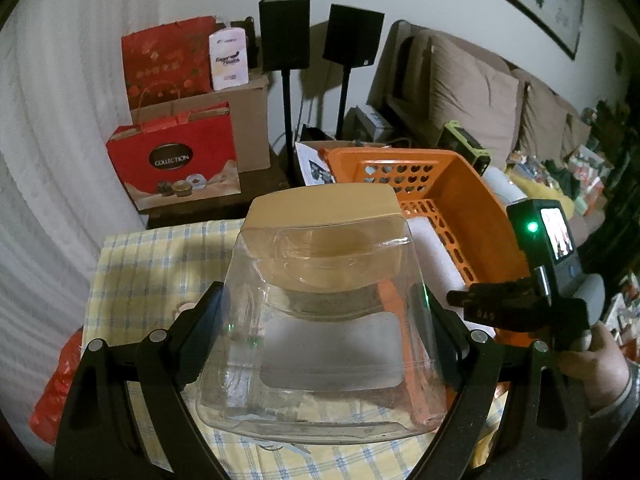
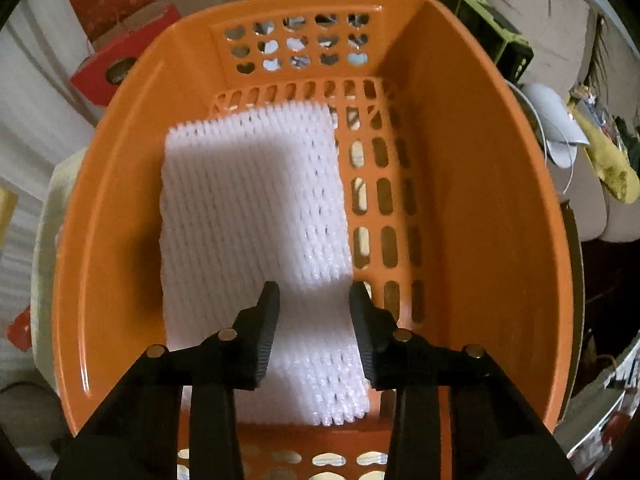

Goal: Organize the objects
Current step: 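Carry the foam sheet with the right tool and lay it in the orange basket, then carry the clear jar with the left tool and lower it into the basket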

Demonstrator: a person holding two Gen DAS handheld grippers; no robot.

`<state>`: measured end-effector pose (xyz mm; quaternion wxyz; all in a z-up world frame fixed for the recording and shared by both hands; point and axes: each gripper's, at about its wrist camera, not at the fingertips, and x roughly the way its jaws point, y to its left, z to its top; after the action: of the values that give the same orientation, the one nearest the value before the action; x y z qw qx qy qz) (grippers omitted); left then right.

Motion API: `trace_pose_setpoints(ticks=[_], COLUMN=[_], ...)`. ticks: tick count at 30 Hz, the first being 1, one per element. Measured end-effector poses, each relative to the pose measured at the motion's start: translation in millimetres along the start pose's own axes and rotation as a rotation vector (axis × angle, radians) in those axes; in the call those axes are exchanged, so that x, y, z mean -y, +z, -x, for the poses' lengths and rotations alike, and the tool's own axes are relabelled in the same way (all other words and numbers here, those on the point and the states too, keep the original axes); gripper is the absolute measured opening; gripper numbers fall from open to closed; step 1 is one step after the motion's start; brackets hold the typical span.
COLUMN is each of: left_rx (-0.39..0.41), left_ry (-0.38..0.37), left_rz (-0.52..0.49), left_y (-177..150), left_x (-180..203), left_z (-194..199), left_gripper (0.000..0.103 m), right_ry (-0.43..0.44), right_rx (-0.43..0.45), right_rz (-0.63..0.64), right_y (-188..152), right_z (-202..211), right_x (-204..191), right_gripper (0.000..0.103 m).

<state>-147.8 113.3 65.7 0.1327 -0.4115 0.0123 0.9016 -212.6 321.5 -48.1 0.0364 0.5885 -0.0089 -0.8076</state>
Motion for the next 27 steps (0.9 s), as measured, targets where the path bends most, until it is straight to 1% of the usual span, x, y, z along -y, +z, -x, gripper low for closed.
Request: trace_pose_setpoints(ticks=[2, 3, 4, 7, 11, 15, 17, 20, 21, 22, 24, 25, 27], left_rx=[0.002, 0.001, 0.001, -0.005, 0.000, -0.012, -0.017, -0.021, -0.024, -0.028, -0.038, -0.042, -0.054], left_ry=[-0.005, -0.007, -0.011, -0.018, -0.023, -0.048, -0.039, -0.033, -0.039, -0.047, -0.058, -0.064, -0.075], left_rz=[-0.001, 0.000, -0.001, -0.010, -0.041, -0.083, -0.097, -0.115, -0.115, -0.108, -0.087, -0.077, -0.058], left_y=[1.1, 1.5, 1.8, 5.3, 17.9, 36.9, 44.4, 55.1, 56.6, 59.2, 63.2, 64.2, 67.5], left_x=[2.3, 3.7, 5.0, 11.8, 24.6, 45.4, 56.2, 73.8, 77.7, 81.2, 85.4, 86.7, 89.8], left_z=[0.7, 0.7, 0.5, -2.0, -6.6, -19.3, -27.5, -42.8, -47.0, -52.7, -62.3, -66.5, -77.0], left_gripper=[0.089, 0.089, 0.089, 0.089, 0.089, 0.089, 0.089, 0.089, 0.089, 0.089, 0.089, 0.089, 0.089], right_ry=[-0.016, -0.028, -0.026, -0.023, 0.008, 0.030, 0.047, 0.138, 0.161, 0.182, 0.217, 0.250, 0.281], right_rx=[-0.004, -0.005, -0.014, -0.048, -0.048, 0.016, 0.058, 0.149, 0.167, 0.190, 0.231, 0.249, 0.259], right_rz=[0.007, 0.011, 0.015, 0.035, 0.050, 0.054, 0.047, 0.017, 0.005, -0.012, -0.025, -0.030, -0.036], right_y=[0.7, 0.6, 0.0, -5.4, -17.7, -25.2, -26.3, -19.1, -16.2, -13.5, -12.3, -10.4, -8.2], right_z=[2.2, 3.9, 3.5, 2.9, 14.8, 40.7, 53.6, 76.5, 80.6, 86.5, 96.7, 102.1, 106.0], right_x=[-0.5, -0.5, -0.5, -2.5, -1.2, 0.9, 1.7, 7.0, 8.0, 9.2, 14.9, 19.1, 22.2], right_gripper=[0.015, 0.011, 0.009, 0.009, 0.011, 0.013, 0.013, 0.029, 0.039, 0.045, 0.046, 0.046, 0.047])
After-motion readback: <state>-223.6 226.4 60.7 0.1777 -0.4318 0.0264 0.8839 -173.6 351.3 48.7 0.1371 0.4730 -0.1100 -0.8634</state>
